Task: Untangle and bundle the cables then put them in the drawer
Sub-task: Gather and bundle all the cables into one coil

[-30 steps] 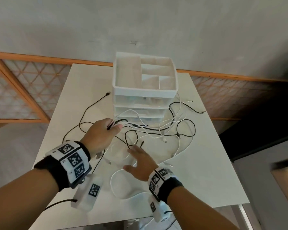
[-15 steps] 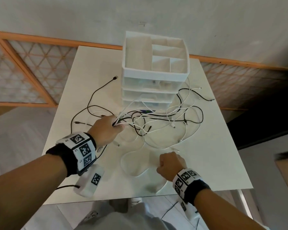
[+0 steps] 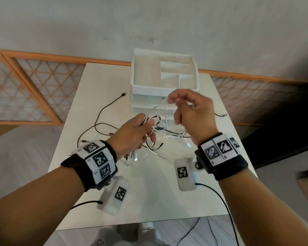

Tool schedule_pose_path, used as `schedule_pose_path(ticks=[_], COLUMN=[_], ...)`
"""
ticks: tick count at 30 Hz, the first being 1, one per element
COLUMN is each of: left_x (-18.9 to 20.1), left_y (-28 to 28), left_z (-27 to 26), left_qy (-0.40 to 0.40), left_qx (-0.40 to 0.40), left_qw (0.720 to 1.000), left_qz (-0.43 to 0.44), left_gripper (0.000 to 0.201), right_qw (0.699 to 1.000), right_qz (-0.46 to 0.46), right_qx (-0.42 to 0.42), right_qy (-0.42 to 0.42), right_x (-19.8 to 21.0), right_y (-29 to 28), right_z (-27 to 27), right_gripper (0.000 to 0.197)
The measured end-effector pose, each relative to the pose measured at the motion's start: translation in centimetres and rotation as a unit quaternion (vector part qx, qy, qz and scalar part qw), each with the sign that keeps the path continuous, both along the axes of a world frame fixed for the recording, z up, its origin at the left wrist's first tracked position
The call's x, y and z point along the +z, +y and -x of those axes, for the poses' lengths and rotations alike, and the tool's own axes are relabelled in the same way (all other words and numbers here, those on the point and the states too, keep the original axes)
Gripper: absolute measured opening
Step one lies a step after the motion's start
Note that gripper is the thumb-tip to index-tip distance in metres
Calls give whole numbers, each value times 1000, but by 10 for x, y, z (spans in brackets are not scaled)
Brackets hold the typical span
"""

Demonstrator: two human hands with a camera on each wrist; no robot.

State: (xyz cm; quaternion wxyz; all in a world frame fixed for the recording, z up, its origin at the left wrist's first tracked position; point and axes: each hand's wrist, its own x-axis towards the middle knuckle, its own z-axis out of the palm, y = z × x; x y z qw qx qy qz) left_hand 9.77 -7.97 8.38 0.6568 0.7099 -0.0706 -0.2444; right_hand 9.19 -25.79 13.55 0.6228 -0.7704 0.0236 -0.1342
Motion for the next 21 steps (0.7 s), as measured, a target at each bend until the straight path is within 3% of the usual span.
schedule_pose_path(ticks=[4,5,7,9,10,13,15,18,21], left_x=[-31,-34,-29,-12,-1,32,47,55,47], left_y=[18,23,25,17,10,-15,-29,-33,-21], left_z=[-1,-2,-6,-14,-18,-25,-27,-29,-35], left_qy=[-11,-7,6,2,-7,-45,-64,-51,-52], left_qx=[-1,15,56,73,65,4,-25,-30,-32], left_qw=[991,989,992,995,996,998,998,998,997], left_qz=[-135,-144,-113,-68,-53,-35,-13,10,-41], left_gripper=[24,24,24,22,21,19,20,21,20], right_qw=[978,972,956,920,911,927,912,921,937], right_qz=[-63,-35,126,308,358,371,401,379,345], right_qx=[-186,-229,-260,-209,-175,-34,14,-30,-51], right_qy=[-69,-51,47,122,108,-30,-90,-78,-20], right_x=[23,22,13,3,0,1,3,10,24], right_y=[-50,-65,-89,-93,-84,-37,-16,-20,-40], right_z=[-24,-29,-32,-27,-21,-6,-7,-17,-23], right_gripper=[26,26,25,28,36,51,39,9,10])
